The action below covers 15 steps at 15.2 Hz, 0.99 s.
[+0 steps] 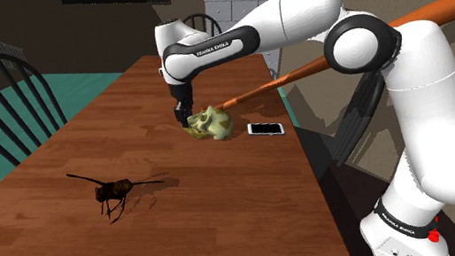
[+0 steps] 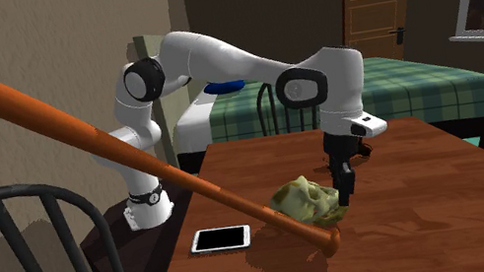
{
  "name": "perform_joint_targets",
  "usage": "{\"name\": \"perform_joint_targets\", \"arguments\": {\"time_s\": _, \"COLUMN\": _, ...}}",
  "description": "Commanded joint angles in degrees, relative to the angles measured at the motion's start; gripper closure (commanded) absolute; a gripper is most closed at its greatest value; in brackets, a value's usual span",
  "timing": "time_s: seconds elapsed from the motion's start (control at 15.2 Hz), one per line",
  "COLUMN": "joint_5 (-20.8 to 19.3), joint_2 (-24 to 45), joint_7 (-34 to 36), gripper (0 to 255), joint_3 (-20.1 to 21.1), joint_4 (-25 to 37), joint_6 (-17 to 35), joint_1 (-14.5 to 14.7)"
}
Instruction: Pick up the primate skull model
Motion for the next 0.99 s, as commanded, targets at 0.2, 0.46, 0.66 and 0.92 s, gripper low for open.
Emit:
{"name": "perform_joint_targets", "arguments": {"time_s": 0.2, "joint_5": 0.03, "joint_2": -0.2, "joint_7": -0.08, "gripper": 255, "joint_3": 0.01, "joint_4": 0.35, "joint_6": -0.62, "joint_1": -0.01}}
{"name": "perform_joint_targets", "arguments": {"time_s": 0.46, "joint_5": 0.18, "joint_2": -0.73, "joint_7": -0.36, "gripper": 255, "joint_3": 0.07, "joint_4": 2.58, "joint_6": -3.37, "joint_1": 0.06}}
{"name": "perform_joint_targets", "arguments": {"time_s": 0.66, "joint_5": 0.27, "joint_2": -0.99, "joint_7": -0.57, "gripper": 255, "joint_3": 0.1, "joint_4": 4.48, "joint_6": -5.52, "joint_1": 0.13}}
{"name": "perform_joint_targets", "arguments": {"time_s": 0.92, "joint_5": 0.37, "joint_2": -1.11, "joint_7": -0.86, "gripper": 255, "joint_3": 0.14, "joint_4": 7.37, "joint_6": -8.51, "joint_1": 0.25}}
